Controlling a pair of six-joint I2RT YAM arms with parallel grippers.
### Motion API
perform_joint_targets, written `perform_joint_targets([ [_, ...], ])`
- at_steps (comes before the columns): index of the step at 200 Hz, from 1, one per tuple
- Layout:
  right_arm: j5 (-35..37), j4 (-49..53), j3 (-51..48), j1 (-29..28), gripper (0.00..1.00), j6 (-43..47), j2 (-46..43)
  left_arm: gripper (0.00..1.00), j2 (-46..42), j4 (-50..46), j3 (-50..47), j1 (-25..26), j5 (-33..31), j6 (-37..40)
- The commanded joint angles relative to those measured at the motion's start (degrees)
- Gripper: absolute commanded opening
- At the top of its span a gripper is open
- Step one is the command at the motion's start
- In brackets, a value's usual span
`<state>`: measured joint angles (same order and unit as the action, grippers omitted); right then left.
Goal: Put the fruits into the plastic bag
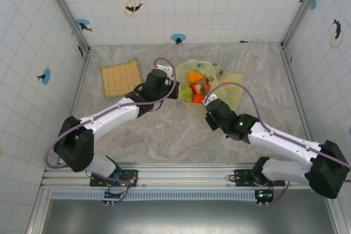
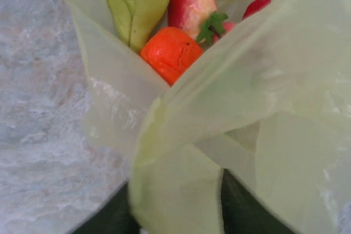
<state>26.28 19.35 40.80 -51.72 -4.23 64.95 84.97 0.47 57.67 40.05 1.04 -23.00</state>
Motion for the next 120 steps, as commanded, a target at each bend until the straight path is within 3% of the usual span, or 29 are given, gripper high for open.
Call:
perform_joint_targets([
  [1,2.1,-4.6,-0.4,0.5,0.13,1.7,0.2,0.00,-2.1,-0.9,0.3,-0.5,-0.5,-0.4],
  [13,0.4,-4.2,0.6,1.3,0.00,1.6,-0.8,0.00,-2.6,-1.4,0.6,-0.5,-0.6,-0.3],
  [74,-16.7,-3.4,11.6,14.6,0.00,-1.5,-9.0,0.00,-8.7,-3.1,3.6,-3.0,1.3,-0.4],
  [120,-18.4,-3.6,24.1,23.6,0.00,-3.4,-6.7,0.00,-8.5,-7.3,12.1,-4.7,1.1,2.0],
])
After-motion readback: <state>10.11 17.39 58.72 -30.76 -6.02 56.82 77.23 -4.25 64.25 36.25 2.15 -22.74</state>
